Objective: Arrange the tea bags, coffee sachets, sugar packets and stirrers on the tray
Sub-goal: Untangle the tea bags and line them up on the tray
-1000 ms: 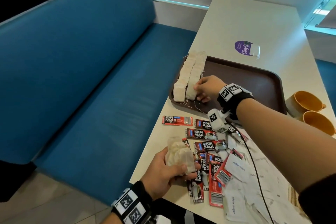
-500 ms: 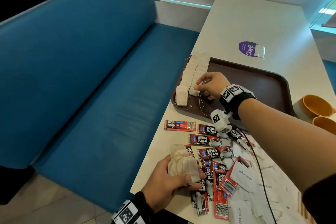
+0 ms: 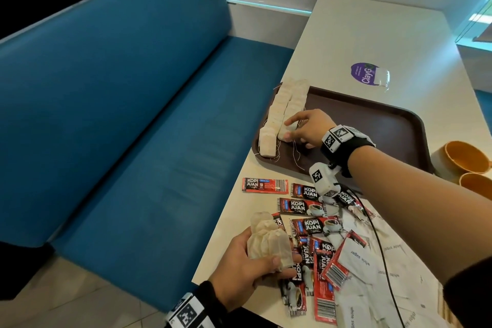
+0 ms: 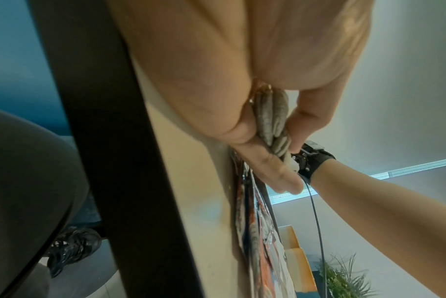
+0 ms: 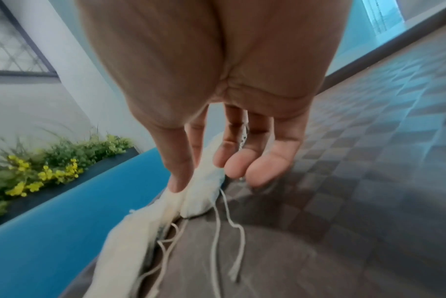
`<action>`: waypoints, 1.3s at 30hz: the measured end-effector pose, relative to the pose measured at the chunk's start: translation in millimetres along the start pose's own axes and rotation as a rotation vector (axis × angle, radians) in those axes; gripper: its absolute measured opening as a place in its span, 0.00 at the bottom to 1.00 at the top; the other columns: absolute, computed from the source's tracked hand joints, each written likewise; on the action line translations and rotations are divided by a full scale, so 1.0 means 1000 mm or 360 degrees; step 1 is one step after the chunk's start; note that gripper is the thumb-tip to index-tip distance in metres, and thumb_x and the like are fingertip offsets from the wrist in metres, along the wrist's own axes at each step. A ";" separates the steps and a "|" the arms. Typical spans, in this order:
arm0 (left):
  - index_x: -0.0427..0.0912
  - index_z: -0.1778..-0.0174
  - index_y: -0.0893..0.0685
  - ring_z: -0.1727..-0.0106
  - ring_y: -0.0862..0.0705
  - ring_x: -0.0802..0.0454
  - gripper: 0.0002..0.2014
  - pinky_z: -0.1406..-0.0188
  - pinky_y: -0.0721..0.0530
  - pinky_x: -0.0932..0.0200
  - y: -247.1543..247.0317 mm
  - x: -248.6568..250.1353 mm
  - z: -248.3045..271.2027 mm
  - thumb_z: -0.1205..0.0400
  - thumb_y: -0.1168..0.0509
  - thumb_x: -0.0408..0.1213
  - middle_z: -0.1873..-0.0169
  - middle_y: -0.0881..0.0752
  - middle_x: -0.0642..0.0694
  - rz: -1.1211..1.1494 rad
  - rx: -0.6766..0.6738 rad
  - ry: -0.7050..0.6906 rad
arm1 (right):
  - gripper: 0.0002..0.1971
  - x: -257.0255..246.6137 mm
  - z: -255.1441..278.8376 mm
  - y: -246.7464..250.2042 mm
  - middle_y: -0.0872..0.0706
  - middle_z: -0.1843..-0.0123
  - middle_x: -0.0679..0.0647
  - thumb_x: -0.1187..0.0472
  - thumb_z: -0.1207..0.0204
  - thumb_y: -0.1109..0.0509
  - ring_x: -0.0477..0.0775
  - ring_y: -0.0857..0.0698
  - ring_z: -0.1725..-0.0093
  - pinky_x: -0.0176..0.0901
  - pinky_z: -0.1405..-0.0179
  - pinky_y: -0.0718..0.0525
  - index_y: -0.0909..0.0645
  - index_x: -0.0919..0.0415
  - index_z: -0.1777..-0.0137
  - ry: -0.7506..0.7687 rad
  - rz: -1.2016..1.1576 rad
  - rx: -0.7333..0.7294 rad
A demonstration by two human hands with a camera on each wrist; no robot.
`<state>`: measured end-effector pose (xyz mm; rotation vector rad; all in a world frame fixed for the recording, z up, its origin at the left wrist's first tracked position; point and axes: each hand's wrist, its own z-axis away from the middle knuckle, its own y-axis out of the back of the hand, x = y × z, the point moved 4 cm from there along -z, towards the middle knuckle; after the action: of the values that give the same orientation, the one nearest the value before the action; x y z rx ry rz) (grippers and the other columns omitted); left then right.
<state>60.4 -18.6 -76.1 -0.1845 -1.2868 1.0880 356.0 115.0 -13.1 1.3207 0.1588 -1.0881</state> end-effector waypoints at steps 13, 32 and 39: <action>0.33 0.31 0.25 0.48 0.08 0.35 0.25 0.54 0.11 0.47 -0.002 0.003 0.001 0.24 0.27 0.31 0.43 0.11 0.23 -0.0226 0.0095 -0.0095 | 0.03 -0.004 0.174 -0.003 0.10 0.57 0.54 0.57 0.23 0.21 0.48 0.14 0.63 0.48 0.56 0.11 0.09 0.50 0.50 0.0207 -0.0526 0.0029; 0.30 0.29 0.22 0.59 0.08 0.38 0.29 0.65 0.09 0.47 -0.008 0.004 0.004 0.26 0.22 0.31 0.45 0.11 0.27 -0.0120 0.0222 -0.0158 | 0.03 0.038 0.252 -0.072 0.07 0.55 0.52 0.58 0.21 0.21 0.39 0.14 0.66 0.33 0.66 0.17 0.10 0.54 0.50 0.0070 -0.0756 -0.0005; 0.27 0.30 0.23 0.55 0.09 0.32 0.22 0.67 0.07 0.47 -0.007 0.003 0.004 0.19 0.29 0.29 0.44 0.12 0.24 -0.0069 0.0248 -0.0144 | 0.04 0.043 0.251 -0.073 0.07 0.59 0.59 0.63 0.22 0.21 0.52 0.11 0.66 0.44 0.67 0.11 0.11 0.62 0.51 0.0023 -0.0956 0.0057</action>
<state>60.8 -21.8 -68.6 0.0100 -1.2741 1.1650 209.6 -106.0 -12.9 1.3472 0.5767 -1.5878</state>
